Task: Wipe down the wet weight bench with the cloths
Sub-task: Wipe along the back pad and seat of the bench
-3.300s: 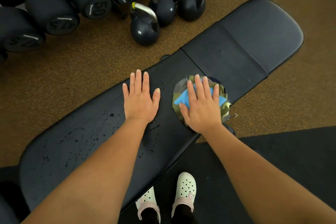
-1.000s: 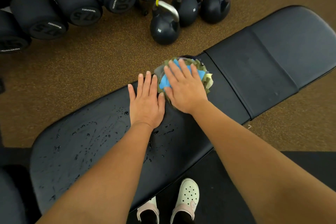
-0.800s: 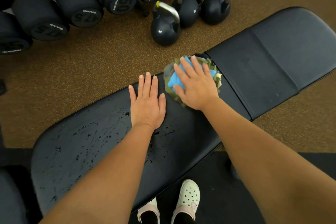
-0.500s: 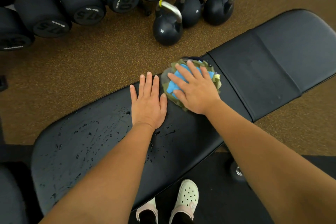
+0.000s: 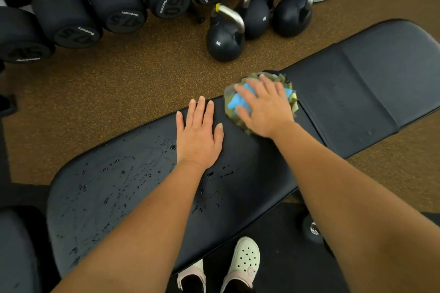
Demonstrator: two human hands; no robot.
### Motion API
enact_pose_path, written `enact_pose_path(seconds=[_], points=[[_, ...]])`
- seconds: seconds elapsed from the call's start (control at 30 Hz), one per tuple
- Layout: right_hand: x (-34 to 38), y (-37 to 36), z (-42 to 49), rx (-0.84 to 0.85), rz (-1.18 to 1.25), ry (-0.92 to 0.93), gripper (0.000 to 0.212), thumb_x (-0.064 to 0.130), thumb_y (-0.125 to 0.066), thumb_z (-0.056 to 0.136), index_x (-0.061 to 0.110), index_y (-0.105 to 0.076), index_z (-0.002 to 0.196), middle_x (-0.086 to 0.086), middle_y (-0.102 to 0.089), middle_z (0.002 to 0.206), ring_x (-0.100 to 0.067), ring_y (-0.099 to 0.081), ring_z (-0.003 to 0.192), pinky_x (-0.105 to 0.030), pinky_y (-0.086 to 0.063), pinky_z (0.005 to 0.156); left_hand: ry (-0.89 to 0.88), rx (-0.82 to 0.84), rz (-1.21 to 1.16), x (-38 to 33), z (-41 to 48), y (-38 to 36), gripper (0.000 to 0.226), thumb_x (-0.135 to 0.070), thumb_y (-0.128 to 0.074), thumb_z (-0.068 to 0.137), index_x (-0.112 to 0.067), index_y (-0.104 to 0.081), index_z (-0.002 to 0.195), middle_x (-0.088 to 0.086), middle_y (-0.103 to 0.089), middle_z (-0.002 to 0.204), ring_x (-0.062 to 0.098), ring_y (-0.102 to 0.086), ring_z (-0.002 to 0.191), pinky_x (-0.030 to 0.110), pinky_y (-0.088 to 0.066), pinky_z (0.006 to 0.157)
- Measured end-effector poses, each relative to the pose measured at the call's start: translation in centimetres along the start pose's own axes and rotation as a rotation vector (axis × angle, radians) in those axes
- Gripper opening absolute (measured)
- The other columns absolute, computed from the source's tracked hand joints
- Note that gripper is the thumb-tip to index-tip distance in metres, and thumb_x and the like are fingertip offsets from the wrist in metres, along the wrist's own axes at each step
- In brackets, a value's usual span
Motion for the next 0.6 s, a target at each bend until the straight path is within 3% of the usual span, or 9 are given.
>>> enact_pose_path(seconds=[0.1, 0.17, 0.27, 0.33, 0.5, 0.6], points=[[0.7, 0.8, 2.6, 0.004, -0.030, -0.149, 0.051, 0.049, -0.028, 0.092, 0.020, -0.054, 0.125, -0.010, -0.050, 0.129, -0.033, -0.038, 0.121, -0.049, -0.025, 0.105, 0.000, -0.013, 0.005, 0.0, 0.0, 0.1, 0.065, -0.047, -0.011, 0.096, -0.017, -0.017, 0.154, 0.004, -0.011, 0.162, 0.023, -0.004, 0.150, 0.051, -0.005, 0.120], [2.8, 0.7, 3.5, 0.023, -0.053, -0.064, 0.047, 0.048, -0.029, 0.094, 0.018, -0.055, 0.118, -0.010, -0.053, 0.122, -0.032, -0.041, 0.115, -0.049, -0.027, 0.102, 0.004, -0.016, 0.002, 0.1, 0.1, 0.1, 0.065, -0.047, -0.012, 0.096, -0.017, -0.018, 0.153, 0.004, -0.011, 0.162, 0.023, -0.005, 0.149, 0.052, -0.005, 0.120], [3.4, 0.7, 2.5, -0.036, -0.035, 0.145, 0.053, 0.053, -0.026, 0.094, 0.023, -0.054, 0.127, -0.007, -0.056, 0.118, -0.029, -0.047, 0.109, -0.046, -0.032, 0.099, 0.000, -0.016, 0.002, 0.1, 0.1, 0.1, 0.066, -0.047, -0.012, 0.096, -0.015, -0.018, 0.153, 0.005, -0.011, 0.162, 0.023, -0.004, 0.150, 0.051, -0.004, 0.120], [1.7, 0.7, 2.2, -0.046, -0.054, 0.183, 0.057, 0.058, -0.025, 0.092, 0.025, -0.052, 0.131, -0.006, -0.056, 0.118, -0.029, -0.048, 0.108, -0.046, -0.032, 0.099, 0.011, -0.009, -0.011, 0.2, 0.1, 0.0, 0.069, -0.048, -0.011, 0.095, -0.012, -0.015, 0.154, 0.005, -0.009, 0.163, 0.022, -0.002, 0.150, 0.049, -0.002, 0.120], [1.5, 1.0, 5.4, 0.101, -0.096, -0.097, 0.052, 0.051, -0.024, 0.094, 0.019, -0.054, 0.122, -0.011, -0.055, 0.125, -0.032, -0.046, 0.117, -0.049, -0.030, 0.100, 0.038, -0.033, -0.040, 0.4, 0.0, 0.1, 0.072, -0.049, -0.015, 0.096, -0.006, -0.011, 0.153, 0.010, -0.008, 0.162, 0.023, 0.000, 0.150, 0.045, -0.001, 0.121], [6.9, 0.5, 5.5, 0.123, -0.043, 0.047, 0.050, 0.049, -0.025, 0.096, 0.019, -0.055, 0.122, -0.009, -0.056, 0.127, -0.031, -0.049, 0.118, -0.048, -0.032, 0.099, 0.057, -0.065, -0.135, 0.8, -0.1, 0.4, 0.072, -0.045, -0.026, 0.095, -0.002, -0.014, 0.152, 0.014, -0.012, 0.161, 0.026, -0.003, 0.149, 0.041, 0.000, 0.121]])
Point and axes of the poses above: each hand's wrist, its own z-axis towards the middle knuckle, its own y-axis out of the back of the hand, x = y × z, the point moved 8 cm from there along z, towards the middle knuckle
